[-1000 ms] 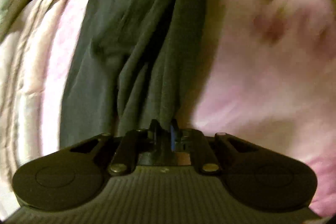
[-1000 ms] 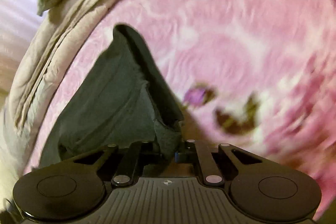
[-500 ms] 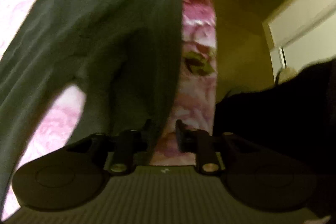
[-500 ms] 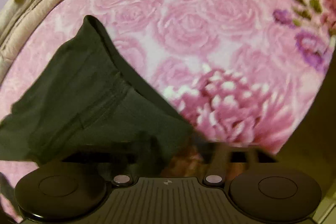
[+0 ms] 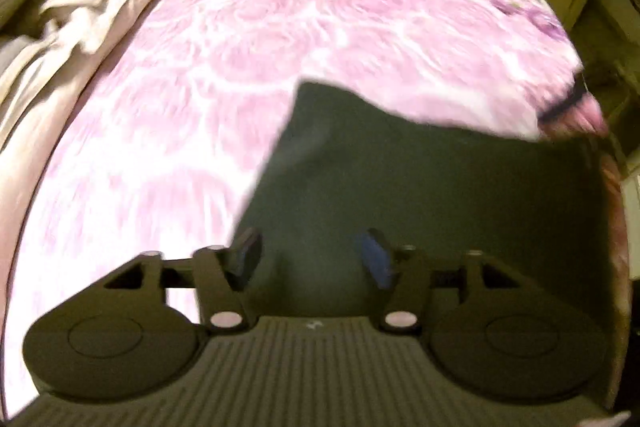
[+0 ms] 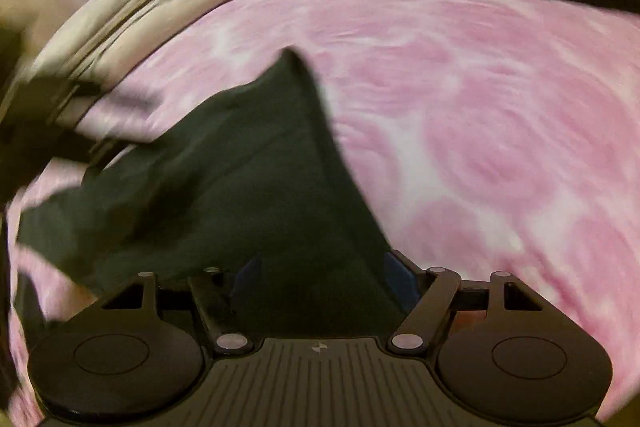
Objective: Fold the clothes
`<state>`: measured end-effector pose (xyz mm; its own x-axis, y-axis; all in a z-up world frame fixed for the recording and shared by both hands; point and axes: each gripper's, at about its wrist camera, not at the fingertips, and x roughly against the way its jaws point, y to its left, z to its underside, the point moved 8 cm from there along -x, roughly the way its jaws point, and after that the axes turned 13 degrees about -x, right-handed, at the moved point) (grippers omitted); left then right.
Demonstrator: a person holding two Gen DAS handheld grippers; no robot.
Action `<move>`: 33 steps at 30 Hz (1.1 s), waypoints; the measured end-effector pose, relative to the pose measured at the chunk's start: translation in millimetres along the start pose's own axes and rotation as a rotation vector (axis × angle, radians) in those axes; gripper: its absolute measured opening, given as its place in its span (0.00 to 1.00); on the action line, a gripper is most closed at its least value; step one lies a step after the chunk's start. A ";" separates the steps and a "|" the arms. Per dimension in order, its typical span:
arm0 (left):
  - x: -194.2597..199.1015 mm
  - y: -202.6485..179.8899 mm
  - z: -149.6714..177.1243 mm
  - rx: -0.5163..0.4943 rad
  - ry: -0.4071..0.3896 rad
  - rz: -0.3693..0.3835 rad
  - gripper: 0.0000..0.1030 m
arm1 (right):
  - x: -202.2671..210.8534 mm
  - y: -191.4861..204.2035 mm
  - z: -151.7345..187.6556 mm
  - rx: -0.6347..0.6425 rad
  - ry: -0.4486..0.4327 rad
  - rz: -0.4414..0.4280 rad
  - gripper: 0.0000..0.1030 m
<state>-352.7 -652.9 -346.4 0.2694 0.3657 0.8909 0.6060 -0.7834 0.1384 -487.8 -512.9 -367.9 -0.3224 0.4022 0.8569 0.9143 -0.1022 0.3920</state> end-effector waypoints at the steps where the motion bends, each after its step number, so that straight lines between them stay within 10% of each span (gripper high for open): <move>1: -15.9 6.5 -7.6 -0.010 0.008 0.000 0.62 | -13.6 2.5 -5.3 0.028 0.008 -0.016 0.69; 3: -45.1 17.8 -20.3 -0.032 0.029 0.004 0.59 | -37.6 5.2 -15.6 0.065 0.018 -0.033 0.42; 5: -64.8 23.3 -21.2 -0.046 0.063 0.047 0.27 | -52.3 3.6 -24.5 0.072 0.019 -0.035 0.33; 8: -67.0 17.9 -20.8 -0.074 0.067 0.095 0.04 | -59.7 -3.0 -34.4 0.049 0.026 -0.040 0.11; 20: -84.2 52.5 -44.3 -0.059 0.055 0.109 0.09 | -44.8 -37.4 -80.8 -0.069 -0.025 0.003 0.00; 22: -82.6 52.2 -39.4 -0.044 0.048 0.100 0.15 | -34.4 -47.9 -73.5 -0.103 -0.026 0.016 0.05; 24: -70.7 54.6 -35.8 -0.022 0.035 0.079 0.29 | -16.4 -58.5 -59.1 -0.139 -0.033 0.038 0.61; 25: -64.3 55.7 -33.8 -0.013 0.030 0.067 0.32 | -2.7 -63.0 -49.1 -0.167 -0.052 0.046 0.74; 33: -23.9 -12.6 -32.9 -0.085 -0.013 0.166 0.32 | 52.3 -87.4 40.9 -0.500 -0.059 0.028 0.77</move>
<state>-391.4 -668.2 -355.2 0.3702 0.2338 0.8991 0.4870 -0.8730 0.0265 -574.5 -445.7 -371.1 -0.2718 0.4425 0.8546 0.6883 -0.5312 0.4940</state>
